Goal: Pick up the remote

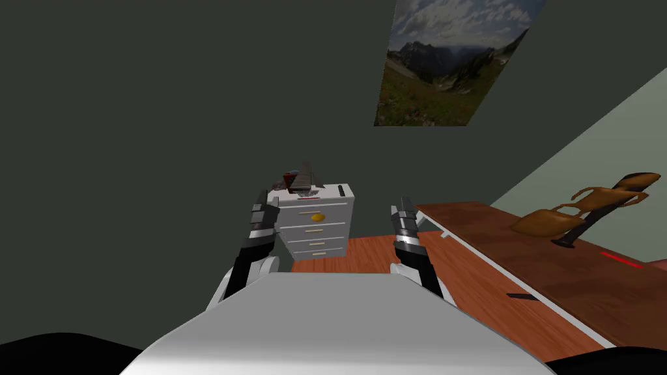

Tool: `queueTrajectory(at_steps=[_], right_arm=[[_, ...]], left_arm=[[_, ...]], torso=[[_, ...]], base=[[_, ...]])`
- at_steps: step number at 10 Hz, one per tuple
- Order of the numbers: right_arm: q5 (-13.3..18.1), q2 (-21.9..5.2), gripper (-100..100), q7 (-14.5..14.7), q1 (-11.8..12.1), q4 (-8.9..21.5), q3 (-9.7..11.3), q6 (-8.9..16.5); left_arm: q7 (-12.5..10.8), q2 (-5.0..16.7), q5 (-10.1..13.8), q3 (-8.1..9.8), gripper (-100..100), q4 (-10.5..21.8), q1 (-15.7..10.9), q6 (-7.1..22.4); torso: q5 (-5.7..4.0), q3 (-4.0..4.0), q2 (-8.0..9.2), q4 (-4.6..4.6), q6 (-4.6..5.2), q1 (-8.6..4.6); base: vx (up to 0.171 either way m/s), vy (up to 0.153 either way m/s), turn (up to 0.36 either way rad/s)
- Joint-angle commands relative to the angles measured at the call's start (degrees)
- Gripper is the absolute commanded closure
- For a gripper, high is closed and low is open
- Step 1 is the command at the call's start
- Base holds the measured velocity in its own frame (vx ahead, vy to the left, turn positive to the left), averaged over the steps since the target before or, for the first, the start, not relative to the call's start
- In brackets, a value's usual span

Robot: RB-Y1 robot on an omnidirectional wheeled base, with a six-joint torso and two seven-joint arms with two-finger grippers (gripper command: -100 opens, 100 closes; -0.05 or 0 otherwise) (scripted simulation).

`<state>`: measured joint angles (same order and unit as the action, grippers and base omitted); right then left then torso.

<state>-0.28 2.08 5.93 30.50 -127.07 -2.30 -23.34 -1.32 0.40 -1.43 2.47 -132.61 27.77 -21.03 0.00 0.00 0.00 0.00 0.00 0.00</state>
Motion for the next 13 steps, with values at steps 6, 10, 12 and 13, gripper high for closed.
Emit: queueTrajectory(at_steps=[6, 10, 12, 13], right_arm=[[5.7, -9.1, -100, 3.9, 4.3, 0.5, -7.7, -0.8], [10.7, -12.1, -100, 7.4, 8.7, 0.9, -14.3, -1.8], [12.5, -13.0, -100, 8.7, 10.5, 1.0, -17.1, -2.3], [14.5, -13.9, -100, 10.1, 12.5, 1.1, -19.1, -2.8]], left_arm=[[0.0, 0.0, 0.0, 0.01, 0, 0.0, 0.0, 0.0], [0.0, 0.0, 0.0, 0.01, 0, 0.0, 0.0, 0.0], [0.0, 0.0, 0.0, 0.0, 0, 0.0, 0.0, 0.0], [0.0, 0.0, 0.0, 0.01, 0, 0.0, 0.0, 0.0]], torso=[[-0.06, 0.01, 0.02, 0.01, 0.02, -0.3], [-0.07, -0.01, -0.03, 0.0, 0.02, -0.28], [-0.05, -0.02, -0.03, -0.01, -0.03, -0.26], [-0.06, -0.03, -0.06, -0.01, 0.02, -0.23]], base=[[-0.001, -0.048, 0.187], [0.0, -0.073, 0.256], [0.001, -0.058, 0.271], [-0.004, -0.056, 0.218]])
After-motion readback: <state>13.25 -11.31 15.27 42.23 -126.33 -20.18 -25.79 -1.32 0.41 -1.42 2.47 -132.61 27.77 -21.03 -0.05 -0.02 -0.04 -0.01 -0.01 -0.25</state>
